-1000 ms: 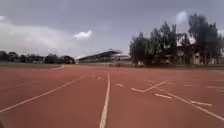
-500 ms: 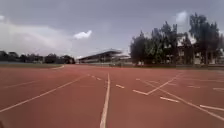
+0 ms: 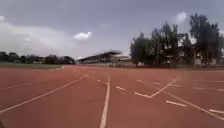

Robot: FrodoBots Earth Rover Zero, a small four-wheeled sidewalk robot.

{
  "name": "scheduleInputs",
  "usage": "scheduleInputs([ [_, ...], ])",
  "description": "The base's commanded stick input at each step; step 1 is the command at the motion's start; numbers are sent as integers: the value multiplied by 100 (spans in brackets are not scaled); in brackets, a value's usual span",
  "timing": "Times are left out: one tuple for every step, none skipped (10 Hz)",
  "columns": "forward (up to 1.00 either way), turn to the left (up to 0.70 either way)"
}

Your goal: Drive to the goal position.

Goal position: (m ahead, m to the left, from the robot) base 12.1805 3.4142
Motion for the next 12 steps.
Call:
scheduleInputs([
  [45,0],
  [45,0],
  [45,0],
  [45,0],
  [45,0],
  [45,0],
  [45,0],
  [45,0],
  [45,0],
  [45,0],
  [45,0],
  [45,0],
])
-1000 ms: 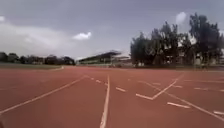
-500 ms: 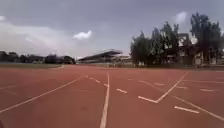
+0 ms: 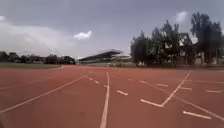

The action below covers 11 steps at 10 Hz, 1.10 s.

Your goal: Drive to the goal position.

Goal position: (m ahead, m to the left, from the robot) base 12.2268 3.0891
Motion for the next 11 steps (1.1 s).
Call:
scheduleInputs([
  [45,0],
  [45,0],
  [45,0],
  [45,0],
  [45,0],
  [45,0],
  [45,0],
  [45,0],
  [45,0],
  [45,0],
  [45,0],
])
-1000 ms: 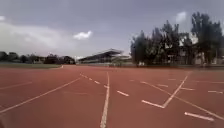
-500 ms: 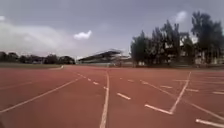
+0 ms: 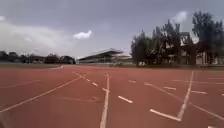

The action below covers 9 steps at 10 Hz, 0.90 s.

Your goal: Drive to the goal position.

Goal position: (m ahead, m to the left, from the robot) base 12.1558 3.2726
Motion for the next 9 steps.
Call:
scheduleInputs([
  [45,0],
  [45,0],
  [45,0],
  [45,0],
  [45,0],
  [45,0],
  [45,0],
  [45,0],
  [45,0],
])
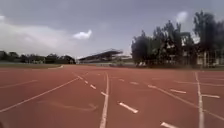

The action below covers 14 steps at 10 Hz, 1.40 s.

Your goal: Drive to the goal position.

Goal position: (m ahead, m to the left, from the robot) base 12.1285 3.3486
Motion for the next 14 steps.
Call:
scheduleInputs([
  [45,0],
  [45,0],
  [45,0],
  [45,0],
  [45,0],
  [45,0],
  [45,0],
  [45,0],
  [45,0],
  [45,0],
  [45,0],
  [45,0],
  [45,0],
  [45,0],
])
